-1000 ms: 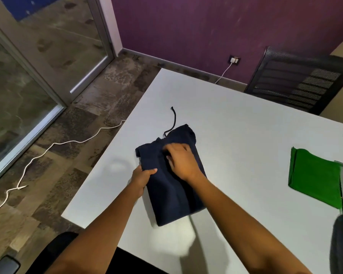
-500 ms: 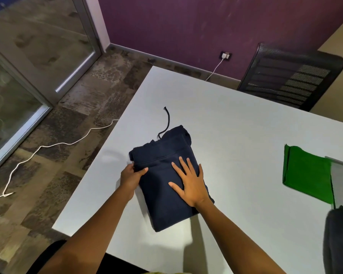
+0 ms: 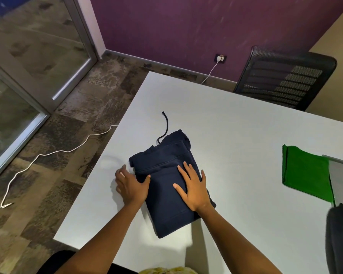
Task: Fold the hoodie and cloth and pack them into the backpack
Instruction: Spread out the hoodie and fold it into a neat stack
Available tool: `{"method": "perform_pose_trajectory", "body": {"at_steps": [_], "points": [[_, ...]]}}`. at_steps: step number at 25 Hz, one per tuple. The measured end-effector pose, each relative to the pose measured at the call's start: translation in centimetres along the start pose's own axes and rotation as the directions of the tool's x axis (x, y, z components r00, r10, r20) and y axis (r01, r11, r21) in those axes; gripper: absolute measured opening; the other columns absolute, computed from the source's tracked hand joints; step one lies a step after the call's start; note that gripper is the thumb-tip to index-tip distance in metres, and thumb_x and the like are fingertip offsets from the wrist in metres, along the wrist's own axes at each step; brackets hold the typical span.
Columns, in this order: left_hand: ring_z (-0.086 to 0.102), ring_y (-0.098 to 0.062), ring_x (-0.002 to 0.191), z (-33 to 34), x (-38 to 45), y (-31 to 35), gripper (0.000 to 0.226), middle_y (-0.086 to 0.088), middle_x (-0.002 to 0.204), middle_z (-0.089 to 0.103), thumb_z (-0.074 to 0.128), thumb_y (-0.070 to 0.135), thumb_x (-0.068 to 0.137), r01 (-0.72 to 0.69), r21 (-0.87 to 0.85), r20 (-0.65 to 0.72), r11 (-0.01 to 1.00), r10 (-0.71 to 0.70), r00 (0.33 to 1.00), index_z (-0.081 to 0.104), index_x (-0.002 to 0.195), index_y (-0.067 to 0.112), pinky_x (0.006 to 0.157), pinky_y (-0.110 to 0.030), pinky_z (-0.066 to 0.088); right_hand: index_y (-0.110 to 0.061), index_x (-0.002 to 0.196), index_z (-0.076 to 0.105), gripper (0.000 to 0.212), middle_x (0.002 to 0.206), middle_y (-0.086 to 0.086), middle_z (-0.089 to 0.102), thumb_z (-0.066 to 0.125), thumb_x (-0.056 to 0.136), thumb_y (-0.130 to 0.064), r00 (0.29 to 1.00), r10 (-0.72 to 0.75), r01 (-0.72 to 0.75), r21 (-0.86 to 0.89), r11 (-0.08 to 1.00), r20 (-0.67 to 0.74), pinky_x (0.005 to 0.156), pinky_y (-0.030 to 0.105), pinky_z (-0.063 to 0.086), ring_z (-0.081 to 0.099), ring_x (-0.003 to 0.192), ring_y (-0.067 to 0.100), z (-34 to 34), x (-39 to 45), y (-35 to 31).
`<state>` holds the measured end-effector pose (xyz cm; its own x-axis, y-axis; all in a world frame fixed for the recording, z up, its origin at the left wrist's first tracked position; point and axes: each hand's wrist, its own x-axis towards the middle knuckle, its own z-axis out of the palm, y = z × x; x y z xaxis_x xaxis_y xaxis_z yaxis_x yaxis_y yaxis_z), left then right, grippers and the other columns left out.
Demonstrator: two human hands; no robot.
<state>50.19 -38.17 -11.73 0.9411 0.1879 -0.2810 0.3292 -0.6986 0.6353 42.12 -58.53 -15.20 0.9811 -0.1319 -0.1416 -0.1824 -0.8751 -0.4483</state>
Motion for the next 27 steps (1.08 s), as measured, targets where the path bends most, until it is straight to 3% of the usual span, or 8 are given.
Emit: {"method": "perform_pose_trajectory", "body": {"at_steps": [1,3,6,10,14,18,23,27], "points": [[0.033,-0.036,0.140,-0.1,-0.3,0.3,0.093,-0.014,0.152,0.031,0.080,0.044,0.076,-0.212,0.127,-0.028,0.969,0.217,0.976,0.031,0.148,0.012,0.112,-0.055,0.032,-0.039,0.158,0.013,0.070,0.167,-0.012,0.005,0.025,0.097,-0.070,1.000,0.026,-0.026,-0.033,0.999,-0.014,0.123,0.056,0.003,0.001,0.155,0.012,0.1,-0.2,0.1],[0.024,-0.030,0.148,0.5,-0.4,0.3,0.090,-0.008,0.156,0.030,0.071,0.057,0.076,-0.547,0.277,0.157,0.790,0.525,0.837,0.034,0.149,0.018,0.118,-0.054,0.024,-0.039,0.158,0.008,0.074,0.168,-0.011,0.000,0.019,0.094,-0.075,0.996,0.082,-0.084,-0.088,0.993,-0.026,0.122,0.058,-0.002,-0.005,0.155,0.017,0.3,-0.5,0.2],[-0.011,-0.026,0.153,1.7,-0.2,-0.2,0.108,-0.001,0.168,0.002,0.051,0.086,0.069,-0.726,0.327,0.513,0.605,0.531,0.674,0.018,0.157,0.032,0.121,-0.060,-0.006,-0.039,0.158,0.001,0.084,0.168,-0.011,-0.005,0.017,0.088,-0.083,0.984,0.179,-0.180,-0.074,0.981,-0.015,0.120,0.062,-0.002,-0.009,0.155,0.025,0.5,-0.6,0.1],[-0.037,-0.027,0.144,2.4,1.0,-0.9,0.122,0.008,0.157,-0.038,0.044,0.098,0.061,-0.698,0.385,0.649,0.604,0.361,0.670,-0.014,0.154,0.045,0.108,-0.065,-0.024,-0.045,0.156,-0.007,0.095,0.168,-0.003,-0.012,0.028,0.080,-0.090,0.947,0.314,-0.317,0.041,0.948,0.068,0.119,0.063,0.011,0.000,0.154,0.033,0.5,-0.3,0.0],[-0.039,-0.026,0.142,2.5,1.6,-0.4,0.122,0.008,0.156,-0.042,0.041,0.099,0.060,-0.684,0.411,0.695,0.603,0.278,0.663,-0.019,0.152,0.046,0.110,-0.070,-0.020,-0.048,0.155,-0.006,0.098,0.168,0.004,0.000,0.032,0.076,-0.092,0.930,0.337,-0.351,0.080,0.933,0.148,0.120,0.062,0.012,0.007,0.153,0.034,0.3,0.3,0.6],[-0.039,-0.026,0.142,2.3,1.3,0.0,0.125,0.007,0.156,-0.041,0.036,0.101,0.055,-0.672,0.408,0.711,0.619,0.247,0.659,-0.019,0.152,0.045,0.110,-0.071,-0.019,-0.041,0.155,0.013,0.104,0.161,0.000,0.029,0.046,0.070,-0.092,0.943,0.328,-0.331,0.191,0.924,0.047,0.117,0.053,0.029,0.034,0.145,0.025,-0.2,0.2,0.4],[-0.030,-0.025,0.148,2.5,-0.2,1.8,0.116,0.014,0.160,-0.033,0.074,0.061,0.069,-0.466,0.284,0.687,0.838,0.161,0.708,-0.001,0.156,0.041,0.111,-0.072,-0.015,-0.026,0.149,0.026,0.127,0.144,-0.005,0.050,0.081,0.048,-0.080,0.840,0.531,-0.502,0.535,0.680,0.113,0.105,0.044,0.049,0.055,0.126,0.021,-1.7,-0.2,-0.1],[-0.024,-0.022,0.151,2.5,-2.7,3.2,0.113,0.015,0.162,-0.025,0.075,0.058,0.073,-0.232,0.135,0.653,0.963,0.089,0.752,0.001,0.157,0.037,0.113,-0.069,-0.014,-0.014,0.132,0.047,0.106,0.122,-0.003,0.063,0.093,0.048,-0.059,0.752,0.545,-0.642,0.596,0.482,0.369,0.092,0.037,0.057,0.066,0.107,0.020,-2.9,-0.1,0.5]]}}
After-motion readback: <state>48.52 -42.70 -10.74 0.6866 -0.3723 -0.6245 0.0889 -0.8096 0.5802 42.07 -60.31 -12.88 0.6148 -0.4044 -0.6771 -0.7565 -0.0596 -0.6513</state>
